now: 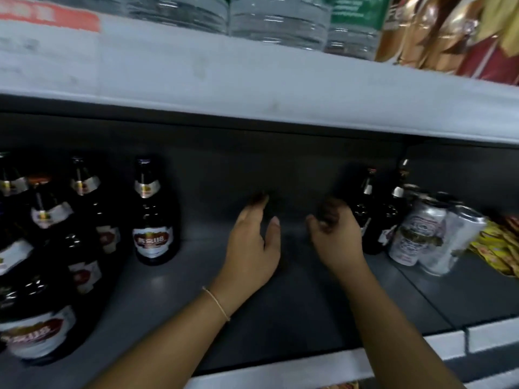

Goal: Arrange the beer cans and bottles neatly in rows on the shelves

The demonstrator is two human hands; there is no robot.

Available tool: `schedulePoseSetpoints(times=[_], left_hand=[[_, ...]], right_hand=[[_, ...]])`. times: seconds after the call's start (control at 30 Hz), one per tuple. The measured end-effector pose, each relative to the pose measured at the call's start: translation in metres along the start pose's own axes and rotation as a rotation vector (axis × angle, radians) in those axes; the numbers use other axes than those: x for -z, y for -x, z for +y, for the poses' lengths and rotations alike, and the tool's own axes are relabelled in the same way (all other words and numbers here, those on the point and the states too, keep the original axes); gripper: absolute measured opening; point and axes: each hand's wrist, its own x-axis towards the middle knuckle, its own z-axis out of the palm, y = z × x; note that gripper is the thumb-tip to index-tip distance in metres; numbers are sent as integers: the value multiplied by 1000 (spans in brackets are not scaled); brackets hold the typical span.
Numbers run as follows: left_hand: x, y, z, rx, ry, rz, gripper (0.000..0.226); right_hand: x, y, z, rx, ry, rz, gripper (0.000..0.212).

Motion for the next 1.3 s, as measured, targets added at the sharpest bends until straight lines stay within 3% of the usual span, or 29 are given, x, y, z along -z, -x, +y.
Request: schedulePoseSetpoints(times=[0.27,0.43,0.67,0.97,1.1,1.3], left_hand=[[-80,-33,29,47,28,-194,49],[-107,-45,34,62,-1,-304,51],[-121,-52,24,93,-8,-363,51],[-117,-44,14,158,-26,-338,52],[-109,-37,10,229,-10,-345,53],[-93,-25,3,267,-55,-393,60]], right_hand=[[71,-45,38,-1,231,133,41],[74,-78,58,5,289,58,38],[62,-106,83,-36,327,-70,55],[53,-118,92,61,484,35,24],[56,-109,82,49,424,68,34],[55,-80,51,23,246,98,32]])
